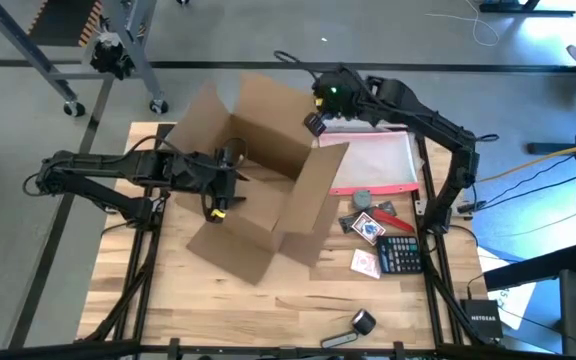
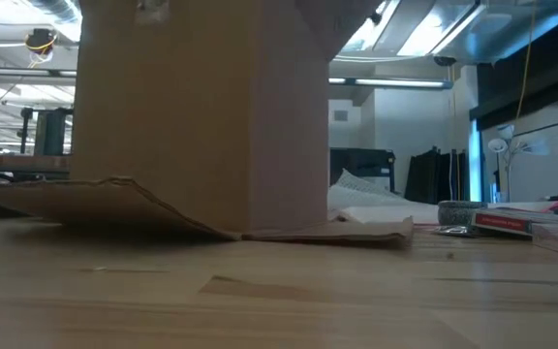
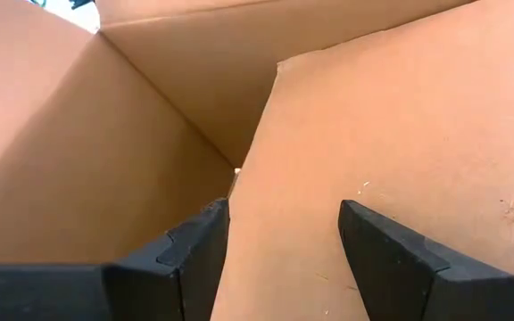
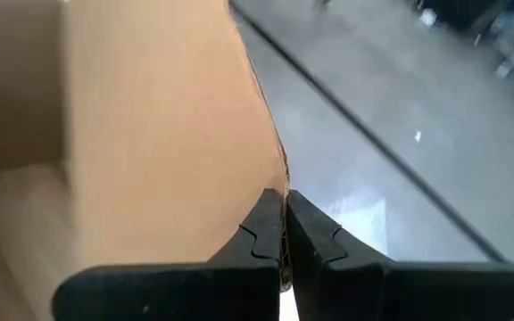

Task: Unpack boxes
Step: Break down box until it is fully flat

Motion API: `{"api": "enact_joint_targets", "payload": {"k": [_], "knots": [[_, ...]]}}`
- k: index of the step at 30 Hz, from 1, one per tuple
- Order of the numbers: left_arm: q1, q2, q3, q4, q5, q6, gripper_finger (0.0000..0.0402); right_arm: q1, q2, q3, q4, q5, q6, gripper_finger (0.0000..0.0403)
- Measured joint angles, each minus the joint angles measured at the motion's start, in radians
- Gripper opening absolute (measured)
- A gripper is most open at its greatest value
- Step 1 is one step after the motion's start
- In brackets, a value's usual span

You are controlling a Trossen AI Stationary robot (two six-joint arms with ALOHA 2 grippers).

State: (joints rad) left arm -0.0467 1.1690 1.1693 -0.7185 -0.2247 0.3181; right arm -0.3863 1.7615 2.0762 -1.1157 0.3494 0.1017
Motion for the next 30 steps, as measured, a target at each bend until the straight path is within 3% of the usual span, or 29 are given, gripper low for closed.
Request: {"api": "enact_joint_targets", "payload": {"k": [6, 18, 23, 26, 30], "knots": [[-0.001, 0.000, -0.001, 0.000, 0.007, -0.017, 0.0209, -0.071, 0.005, -0.146, 0.001, -0.101, -0.017, 0.0004], [-0.002, 0.000, -0.002, -0.001, 0.009, -0.030, 0.0209, -0.056, -0.002, -0.455, 0.202, -0.325, 0.028, 0.0005], [-0.002, -0.003, -0.003, 0.004, 0.002, -0.027, 0.0209, -0.053, -0.018, -0.371, 0.123, -0.264, -0.009, 0.0005], [-0.002, -0.015, 0.004, 0.005, -0.009, -0.025, 0.0209, -0.053, -0.051, -0.224, 0.010, -0.171, -0.026, 0.0005], [-0.003, -0.028, 0.053, 0.007, -0.028, -0.052, 0.0209, -0.046, -0.080, -0.042, -0.125, -0.140, 0.000, 0.0005]]}}
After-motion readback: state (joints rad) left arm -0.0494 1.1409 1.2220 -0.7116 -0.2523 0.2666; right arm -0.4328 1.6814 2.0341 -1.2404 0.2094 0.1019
